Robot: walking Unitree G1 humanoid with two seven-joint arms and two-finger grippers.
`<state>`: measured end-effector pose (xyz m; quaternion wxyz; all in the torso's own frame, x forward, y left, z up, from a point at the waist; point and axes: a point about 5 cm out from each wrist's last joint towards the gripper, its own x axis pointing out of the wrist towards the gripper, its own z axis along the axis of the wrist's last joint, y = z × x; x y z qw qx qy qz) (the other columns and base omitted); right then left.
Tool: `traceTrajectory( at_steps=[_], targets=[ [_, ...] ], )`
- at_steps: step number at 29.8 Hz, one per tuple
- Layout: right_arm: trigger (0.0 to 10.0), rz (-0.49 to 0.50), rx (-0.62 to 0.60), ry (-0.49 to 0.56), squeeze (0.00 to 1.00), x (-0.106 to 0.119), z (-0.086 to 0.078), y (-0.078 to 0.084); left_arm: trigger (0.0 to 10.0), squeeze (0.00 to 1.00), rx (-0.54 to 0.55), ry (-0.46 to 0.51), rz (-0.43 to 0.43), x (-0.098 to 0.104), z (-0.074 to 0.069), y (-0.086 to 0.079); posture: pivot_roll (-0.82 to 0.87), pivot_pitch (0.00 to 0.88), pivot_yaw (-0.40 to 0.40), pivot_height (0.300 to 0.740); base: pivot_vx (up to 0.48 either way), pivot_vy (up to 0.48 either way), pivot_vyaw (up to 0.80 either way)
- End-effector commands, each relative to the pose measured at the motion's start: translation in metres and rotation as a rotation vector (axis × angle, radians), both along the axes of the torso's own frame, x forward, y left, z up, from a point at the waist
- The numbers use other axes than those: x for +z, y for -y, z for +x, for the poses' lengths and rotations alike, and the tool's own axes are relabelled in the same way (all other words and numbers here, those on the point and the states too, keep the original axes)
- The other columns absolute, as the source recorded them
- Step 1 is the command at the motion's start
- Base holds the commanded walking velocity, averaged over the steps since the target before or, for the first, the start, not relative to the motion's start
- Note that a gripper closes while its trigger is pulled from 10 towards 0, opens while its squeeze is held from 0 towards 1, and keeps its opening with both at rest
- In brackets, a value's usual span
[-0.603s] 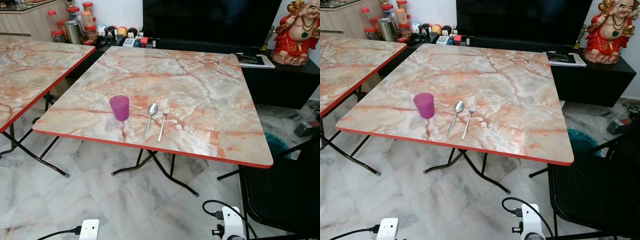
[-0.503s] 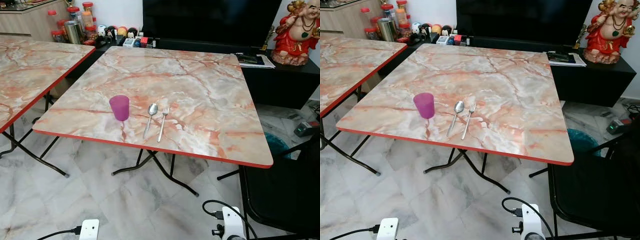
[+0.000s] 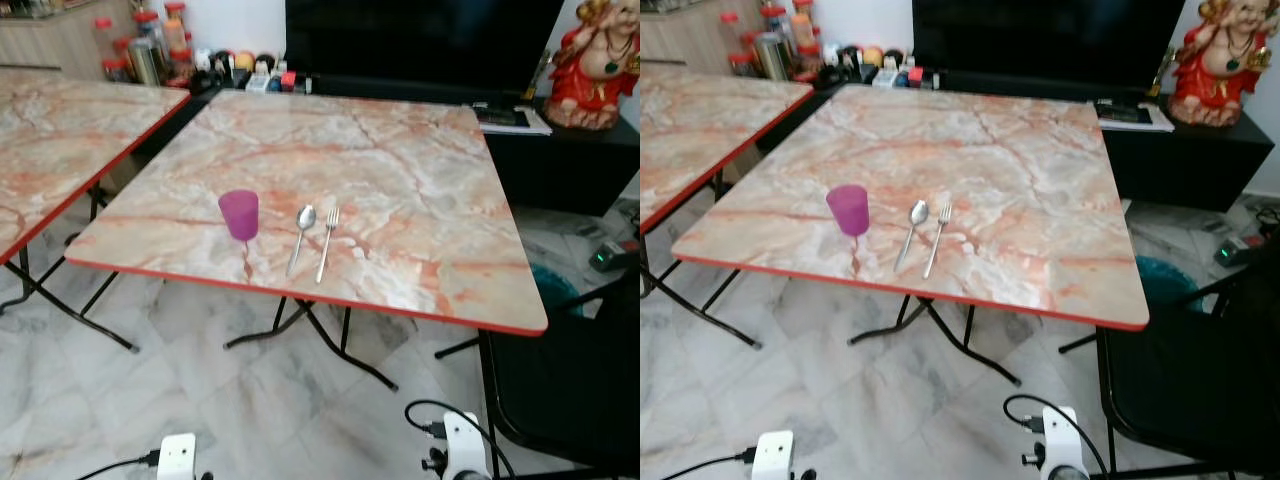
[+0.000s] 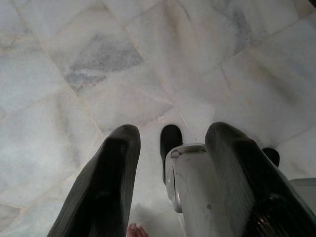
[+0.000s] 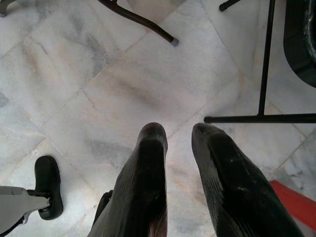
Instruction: Setting the table
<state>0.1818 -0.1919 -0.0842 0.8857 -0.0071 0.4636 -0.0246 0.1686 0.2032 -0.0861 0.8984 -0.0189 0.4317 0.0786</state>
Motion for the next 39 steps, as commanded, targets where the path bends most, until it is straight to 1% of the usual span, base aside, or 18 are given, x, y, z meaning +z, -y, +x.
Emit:
traceTrajectory(
  at_steps=[1,8,10,11,12,15,21,24,25,26,27,28,30,33,35,36,39],
  targets=[
    [10.0,0.006,-0.013,0.011,0.00,0.001,0.002,0.002,10.0,0.00,0.015,-0.002,0.004,0.000,-0.002,-0.002,0.04,0.000,-0.036,0.740,0.000,0.000,0.00],
    [10.0,0.010,-0.011,0.012,0.00,0.002,0.003,0.002,10.0,0.00,0.017,0.002,0.004,0.000,-0.002,-0.002,0.04,0.000,-0.036,0.740,0.000,0.000,0.00],
    [10.0,0.013,-0.013,0.016,0.00,0.002,0.003,0.002,10.0,0.00,0.051,0.029,0.013,0.001,-0.001,-0.003,0.04,0.000,-0.036,0.740,0.000,0.000,0.00],
    [10.0,0.013,-0.013,0.016,0.00,0.002,0.003,0.002,10.0,0.00,0.051,0.029,0.013,0.001,-0.001,-0.003,0.04,0.000,-0.036,0.740,0.000,0.000,0.00],
    [10.0,0.015,-0.015,0.018,0.00,0.002,0.003,0.002,10.0,0.00,0.087,0.057,0.017,0.002,0.000,-0.004,0.04,0.000,-0.036,0.740,0.000,0.000,0.00],
    [10.0,0.015,-0.015,0.018,0.00,0.002,0.003,0.002,10.0,0.00,0.130,0.105,0.011,0.005,0.001,-0.005,0.04,0.000,-0.037,0.740,0.000,0.000,0.00],
    [10.0,0.015,-0.007,0.014,0.00,0.002,0.003,0.002,10.0,0.00,0.114,0.201,0.016,0.011,0.006,-0.004,0.05,0.000,-0.037,0.740,0.000,0.000,0.00],
    [10.0,0.016,-0.011,0.016,0.00,0.002,0.003,0.002,10.0,0.00,0.114,0.226,0.027,0.013,0.007,-0.005,0.05,0.000,-0.037,0.740,0.000,0.000,0.00],
    [10.0,0.015,-0.014,0.016,0.00,0.002,0.003,0.002,10.0,0.00,0.096,0.393,0.095,0.045,0.051,-0.022,0.06,0.000,-0.036,0.740,0.000,0.000,0.00],
    [10.0,0.014,-0.016,0.015,0.00,0.002,0.002,0.002,10.0,0.00,0.084,0.454,0.131,0.058,0.064,-0.029,0.06,0.000,-0.036,0.740,0.000,0.000,0.00],
    [10.0,0.012,-0.017,0.015,0.00,0.002,0.002,0.002,10.0,0.00,0.077,0.489,0.153,0.065,0.071,-0.033,0.06,0.000,-0.036,0.740,0.000,0.000,0.00],
    [10.0,0.012,-0.017,0.015,0.00,0.002,0.002,0.002,10.0,0.00,0.077,0.489,0.153,0.065,0.071,-0.033,0.06,0.000,-0.036,0.740,0.000,0.000,0.00],
    [10.0,0.010,-0.015,0.013,0.00,0.001,0.002,0.003,10.0,0.00,0.053,0.534,0.173,0.071,0.074,-0.032,0.07,0.000,-0.040,0.740,0.000,0.000,0.00],
    [10.0,0.009,-0.015,0.013,0.00,0.001,0.002,0.003,10.0,0.00,0.050,0.539,0.172,0.072,0.074,-0.031,0.07,0.000,-0.040,0.740,0.000,0.000,0.00],
    [10.0,0.008,-0.007,0.010,0.00,0.001,0.002,0.003,10.0,0.00,0.030,0.508,0.137,0.066,0.073,-0.026,0.07,0.000,-0.043,0.740,0.000,0.000,0.00],
    [10.0,0.007,-0.003,0.008,0.00,0.001,0.001,0.003,10.0,0.00,0.015,0.478,0.113,0.062,0.071,-0.023,0.07,0.000,-0.039,0.740,0.000,0.000,0.00],
    [10.0,0.009,-0.007,0.011,0.00,0.001,0.001,0.002,10.0,0.00,0.011,0.455,0.107,0.058,0.069,-0.020,0.06,0.000,-0.036,0.740,0.000,0.000,0.00]
  ],
)
